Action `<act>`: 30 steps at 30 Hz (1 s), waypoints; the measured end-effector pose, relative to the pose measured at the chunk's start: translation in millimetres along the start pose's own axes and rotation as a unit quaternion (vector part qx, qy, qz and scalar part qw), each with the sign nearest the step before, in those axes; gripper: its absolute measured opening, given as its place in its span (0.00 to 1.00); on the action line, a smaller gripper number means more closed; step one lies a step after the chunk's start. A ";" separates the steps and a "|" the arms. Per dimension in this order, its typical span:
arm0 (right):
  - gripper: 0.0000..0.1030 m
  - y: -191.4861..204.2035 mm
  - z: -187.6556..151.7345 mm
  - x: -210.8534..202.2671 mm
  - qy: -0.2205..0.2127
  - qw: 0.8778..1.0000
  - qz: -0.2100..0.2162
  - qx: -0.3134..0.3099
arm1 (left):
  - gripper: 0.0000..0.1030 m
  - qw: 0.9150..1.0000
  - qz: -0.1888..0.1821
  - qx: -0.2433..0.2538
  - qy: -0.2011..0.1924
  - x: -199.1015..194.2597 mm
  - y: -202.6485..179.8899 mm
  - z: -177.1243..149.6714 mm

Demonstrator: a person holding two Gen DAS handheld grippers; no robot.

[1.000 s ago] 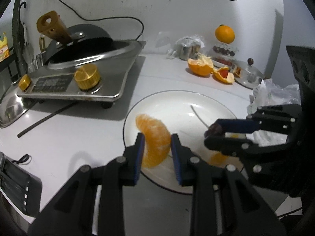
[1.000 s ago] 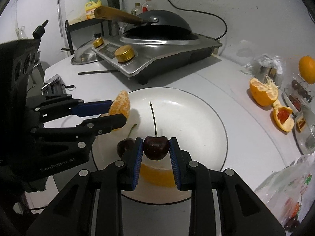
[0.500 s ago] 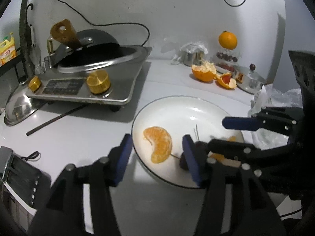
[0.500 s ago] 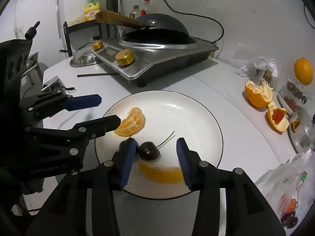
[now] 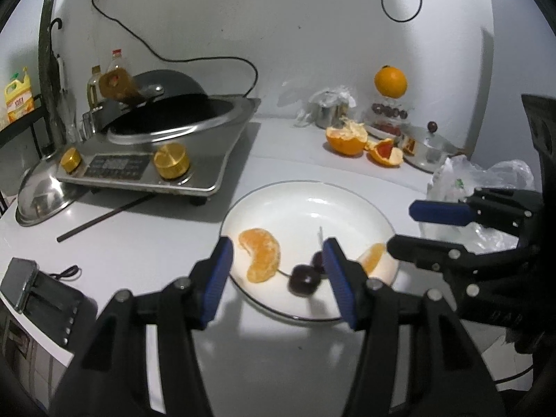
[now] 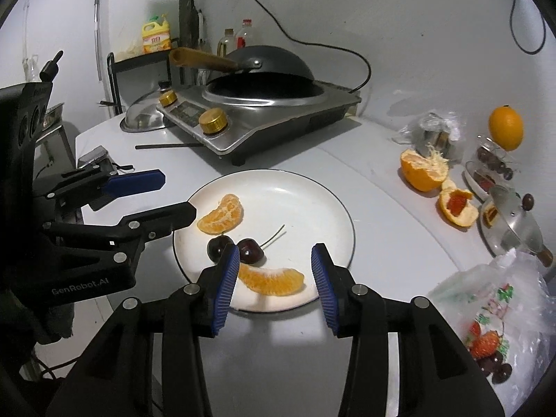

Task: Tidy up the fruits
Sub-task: 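Open the left gripper to drop the segment while the right releases the cherry onto the plate, then withdraw both open grippers from the plate back toward the bag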

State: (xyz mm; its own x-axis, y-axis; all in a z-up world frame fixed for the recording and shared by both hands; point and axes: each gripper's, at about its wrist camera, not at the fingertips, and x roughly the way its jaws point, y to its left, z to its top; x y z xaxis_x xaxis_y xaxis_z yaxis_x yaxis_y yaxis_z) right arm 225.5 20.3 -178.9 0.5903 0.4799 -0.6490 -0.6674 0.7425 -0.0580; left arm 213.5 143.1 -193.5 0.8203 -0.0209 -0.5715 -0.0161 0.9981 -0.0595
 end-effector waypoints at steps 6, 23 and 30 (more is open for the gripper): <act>0.44 -4.7 -9.3 -22.0 -0.010 1.000 -0.008 0.003 | 0.54 1.000 -0.005 0.007 -0.006 -12.4 -17.7 0.0; 0.44 -40.7 -50.7 -82.9 -0.024 0.998 -0.047 0.030 | 0.54 0.999 -0.039 0.026 -0.013 -30.6 -84.3 -3.5; 0.44 -61.8 -70.7 -102.1 -0.030 0.997 -0.060 0.047 | 0.54 0.998 -0.049 0.042 -0.018 -36.0 -113.6 -2.5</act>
State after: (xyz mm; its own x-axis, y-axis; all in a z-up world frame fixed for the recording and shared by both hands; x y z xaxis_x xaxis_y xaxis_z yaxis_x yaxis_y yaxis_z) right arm 174.4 -107.7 -162.7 0.6919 0.4096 -0.5945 -0.5463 0.8354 -0.0602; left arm 184.3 30.3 -168.2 0.8355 -0.1179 -0.5367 0.1114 0.9928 -0.0447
